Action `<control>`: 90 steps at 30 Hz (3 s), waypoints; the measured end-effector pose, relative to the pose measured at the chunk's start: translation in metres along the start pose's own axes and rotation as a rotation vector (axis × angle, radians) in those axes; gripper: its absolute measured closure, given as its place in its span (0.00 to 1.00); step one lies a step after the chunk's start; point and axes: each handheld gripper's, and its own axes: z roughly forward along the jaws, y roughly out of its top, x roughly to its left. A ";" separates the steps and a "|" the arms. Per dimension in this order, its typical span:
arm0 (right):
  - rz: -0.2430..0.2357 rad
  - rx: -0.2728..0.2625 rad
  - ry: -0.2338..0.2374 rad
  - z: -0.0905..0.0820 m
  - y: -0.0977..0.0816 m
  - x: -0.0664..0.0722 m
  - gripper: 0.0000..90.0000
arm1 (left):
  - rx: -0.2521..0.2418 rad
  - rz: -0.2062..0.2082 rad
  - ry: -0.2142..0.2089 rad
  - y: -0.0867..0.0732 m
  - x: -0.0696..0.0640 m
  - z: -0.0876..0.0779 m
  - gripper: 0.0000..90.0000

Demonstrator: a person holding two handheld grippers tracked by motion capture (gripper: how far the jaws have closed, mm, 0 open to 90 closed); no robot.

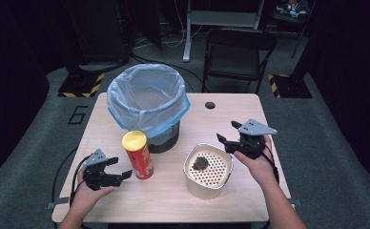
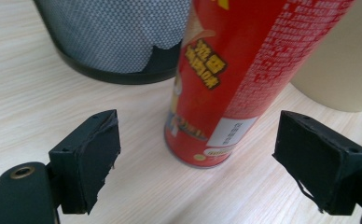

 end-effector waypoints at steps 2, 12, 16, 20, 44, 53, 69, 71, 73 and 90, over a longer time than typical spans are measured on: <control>0.006 0.006 0.000 -0.001 -0.002 -0.002 0.32 | 0.008 0.005 -0.007 0.001 -0.001 0.003 0.16; 0.062 0.026 -0.019 -0.008 -0.017 -0.006 0.31 | 0.020 0.045 -0.040 0.011 -0.008 0.021 0.16; 0.070 0.025 -0.028 -0.013 -0.023 -0.007 0.30 | 0.018 0.083 -0.036 0.015 -0.011 0.029 0.16; 0.086 0.032 -0.034 -0.018 -0.030 -0.007 0.29 | -0.006 0.099 -0.021 0.018 -0.014 0.033 0.16; 0.141 0.027 -0.105 -0.035 -0.051 -0.021 0.29 | -0.051 0.135 0.027 0.022 -0.019 0.028 0.27; 0.143 0.033 -0.104 -0.036 -0.053 -0.024 0.29 | -0.057 0.113 0.019 0.032 -0.023 0.014 0.27; 0.153 0.064 -0.104 -0.032 -0.060 -0.025 0.29 | -0.026 0.106 0.031 0.065 -0.041 -0.011 0.27; 0.154 0.063 -0.104 -0.032 -0.060 -0.025 0.29 | -0.028 0.108 0.029 0.072 -0.045 -0.018 0.27; 0.155 0.064 -0.103 -0.032 -0.061 -0.025 0.29 | -0.031 0.113 0.027 0.078 -0.048 -0.023 0.27; 0.162 0.066 -0.101 -0.033 -0.063 -0.022 0.29 | -0.059 0.155 0.019 0.158 -0.089 -0.072 0.27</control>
